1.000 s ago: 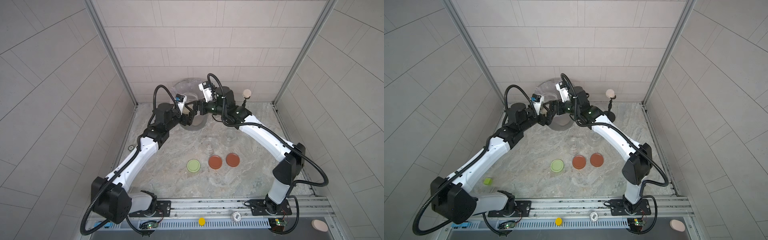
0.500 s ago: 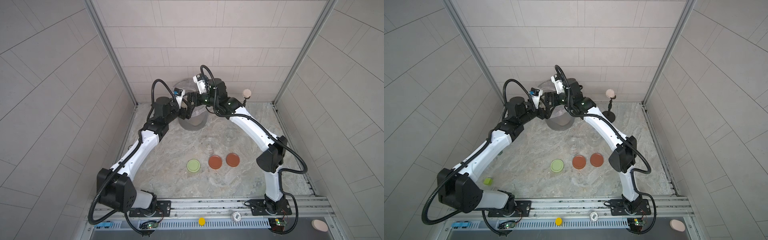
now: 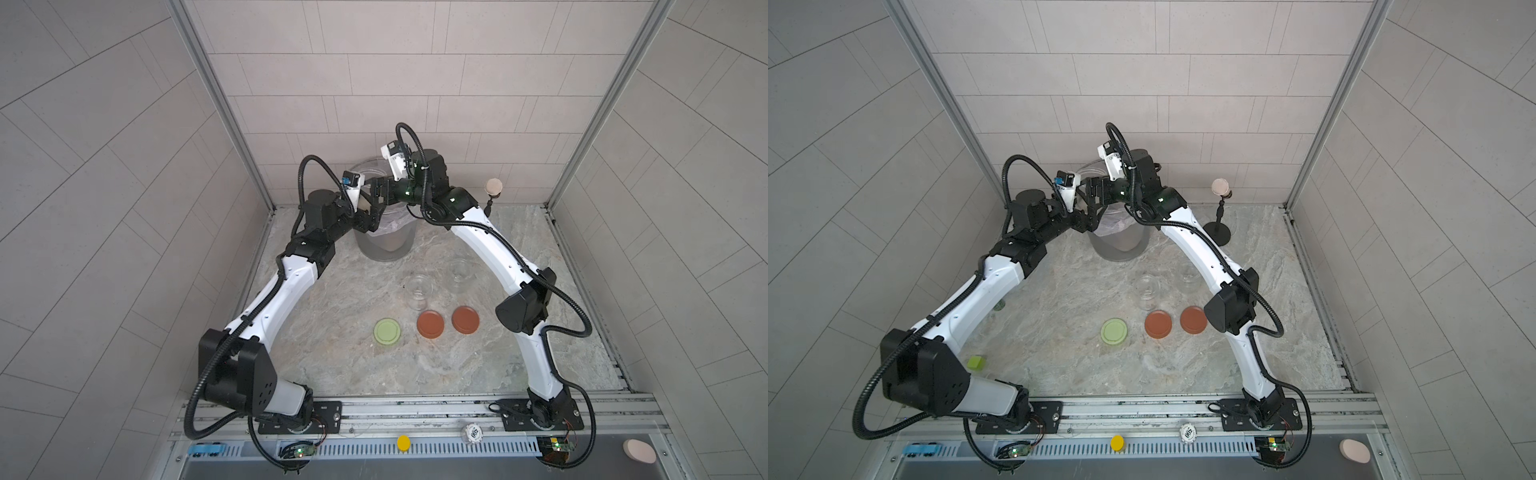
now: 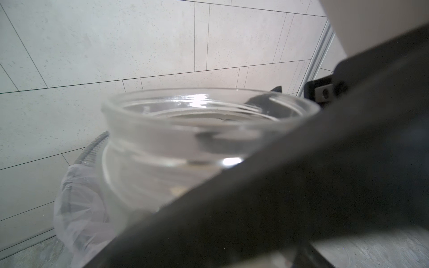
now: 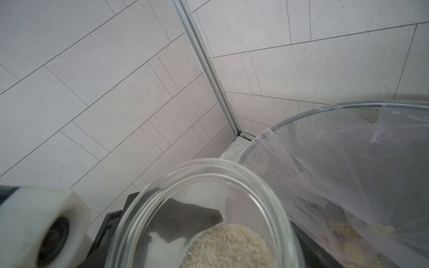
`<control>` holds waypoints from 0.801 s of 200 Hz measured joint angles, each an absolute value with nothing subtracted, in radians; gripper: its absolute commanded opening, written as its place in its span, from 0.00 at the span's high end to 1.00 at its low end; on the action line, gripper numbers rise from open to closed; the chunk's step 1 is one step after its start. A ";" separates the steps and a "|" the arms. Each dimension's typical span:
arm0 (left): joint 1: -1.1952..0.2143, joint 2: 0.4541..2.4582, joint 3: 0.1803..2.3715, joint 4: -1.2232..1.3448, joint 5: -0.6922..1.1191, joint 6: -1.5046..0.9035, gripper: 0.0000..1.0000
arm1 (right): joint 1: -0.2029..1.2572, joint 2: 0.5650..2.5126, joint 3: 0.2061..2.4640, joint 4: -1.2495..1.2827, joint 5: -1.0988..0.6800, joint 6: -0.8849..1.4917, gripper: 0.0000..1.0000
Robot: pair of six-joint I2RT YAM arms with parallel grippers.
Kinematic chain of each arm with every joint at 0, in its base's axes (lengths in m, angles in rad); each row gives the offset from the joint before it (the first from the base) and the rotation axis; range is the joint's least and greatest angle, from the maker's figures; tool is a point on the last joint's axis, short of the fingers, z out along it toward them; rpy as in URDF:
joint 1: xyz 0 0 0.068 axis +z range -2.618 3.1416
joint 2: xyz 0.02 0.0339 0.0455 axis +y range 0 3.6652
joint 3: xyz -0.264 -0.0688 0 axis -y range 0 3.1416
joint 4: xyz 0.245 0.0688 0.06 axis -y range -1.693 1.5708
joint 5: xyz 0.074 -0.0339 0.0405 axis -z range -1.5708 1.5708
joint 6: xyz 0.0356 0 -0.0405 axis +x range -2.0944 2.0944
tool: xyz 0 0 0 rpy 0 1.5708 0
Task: Empty moldy rice from jars
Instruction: Pour the moldy rice from the jar into the trash bin.
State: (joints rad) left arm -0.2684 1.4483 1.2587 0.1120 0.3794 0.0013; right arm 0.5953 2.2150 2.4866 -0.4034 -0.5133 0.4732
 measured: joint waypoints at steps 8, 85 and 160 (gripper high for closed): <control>-0.266 1.452 1.259 0.115 0.379 -0.001 0.83 | 0.594 2.230 2.503 -0.403 -0.519 0.474 0.03; -0.264 1.465 1.271 0.122 0.435 -0.010 0.80 | 0.585 2.267 2.547 -0.371 -0.525 0.458 0.21; -0.273 1.467 1.267 0.169 0.388 -0.019 0.01 | 0.582 2.286 2.574 -0.335 -0.512 0.492 0.66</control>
State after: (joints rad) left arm -0.2726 1.4673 1.2667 0.1688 0.3878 -0.0193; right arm 0.5816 2.2856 2.5744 -0.3351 -0.5121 0.4923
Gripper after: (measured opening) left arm 0.890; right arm 0.901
